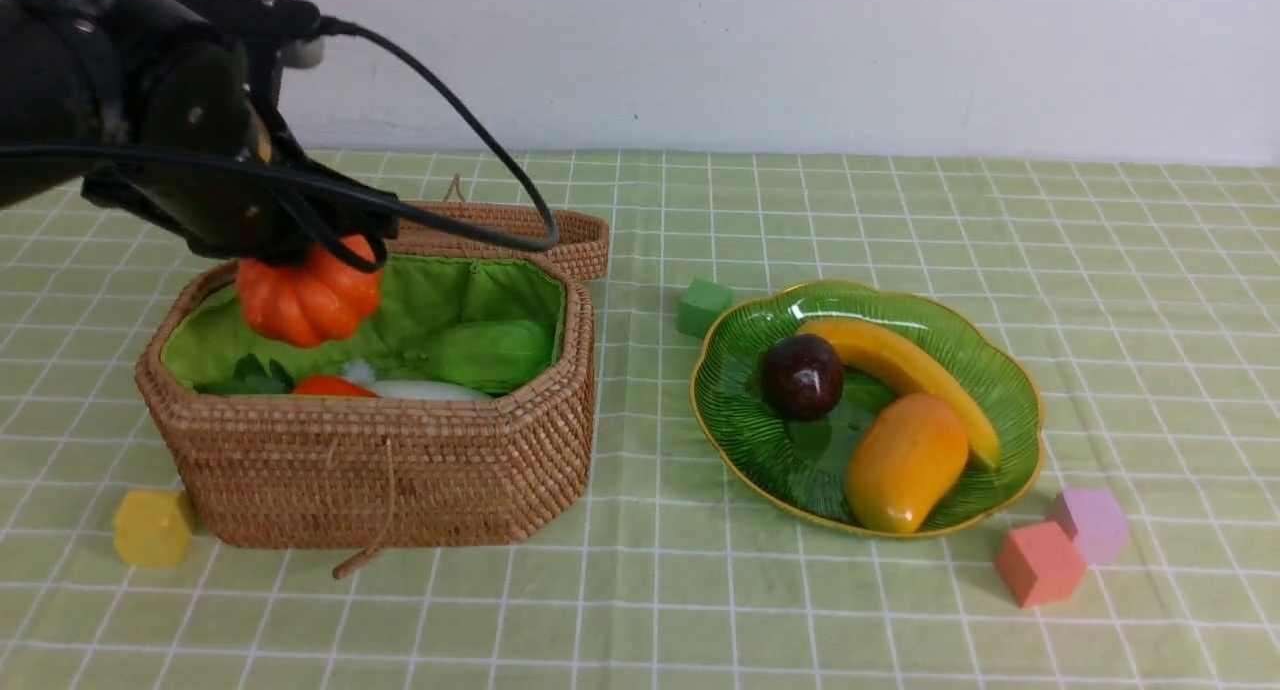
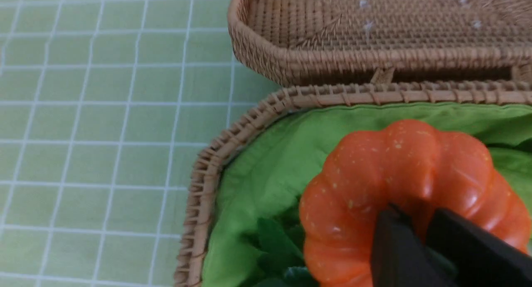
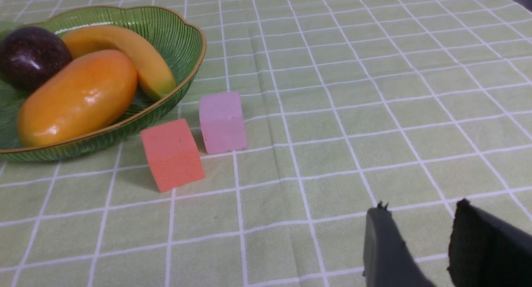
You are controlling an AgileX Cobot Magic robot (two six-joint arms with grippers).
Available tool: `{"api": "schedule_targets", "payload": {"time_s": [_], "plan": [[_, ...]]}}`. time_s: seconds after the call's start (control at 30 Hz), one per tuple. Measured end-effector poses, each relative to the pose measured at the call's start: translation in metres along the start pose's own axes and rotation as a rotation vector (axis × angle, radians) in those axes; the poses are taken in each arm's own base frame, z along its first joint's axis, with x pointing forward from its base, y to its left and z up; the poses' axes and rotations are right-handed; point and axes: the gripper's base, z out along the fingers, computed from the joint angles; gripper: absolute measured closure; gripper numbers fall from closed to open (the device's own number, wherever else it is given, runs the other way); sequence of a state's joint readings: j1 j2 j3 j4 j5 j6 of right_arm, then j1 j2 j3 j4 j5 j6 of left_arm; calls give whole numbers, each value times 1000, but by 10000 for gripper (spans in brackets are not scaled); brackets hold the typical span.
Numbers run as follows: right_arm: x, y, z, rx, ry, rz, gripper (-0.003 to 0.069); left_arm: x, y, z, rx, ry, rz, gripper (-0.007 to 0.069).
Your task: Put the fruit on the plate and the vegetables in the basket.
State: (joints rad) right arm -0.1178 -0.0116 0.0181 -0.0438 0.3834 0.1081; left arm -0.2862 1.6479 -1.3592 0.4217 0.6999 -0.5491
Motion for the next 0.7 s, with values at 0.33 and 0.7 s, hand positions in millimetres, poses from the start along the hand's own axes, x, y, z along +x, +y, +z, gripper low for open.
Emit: {"api": "schedule_targets", "payload": {"time_s": [0.33,0.7], "plan": [[0,0,0,0,0,0,419,2,0,-11,-6,27,-31,-3],[0,0,0,0,0,0,419,32,64,-207,33,-127,-74,200]]}}
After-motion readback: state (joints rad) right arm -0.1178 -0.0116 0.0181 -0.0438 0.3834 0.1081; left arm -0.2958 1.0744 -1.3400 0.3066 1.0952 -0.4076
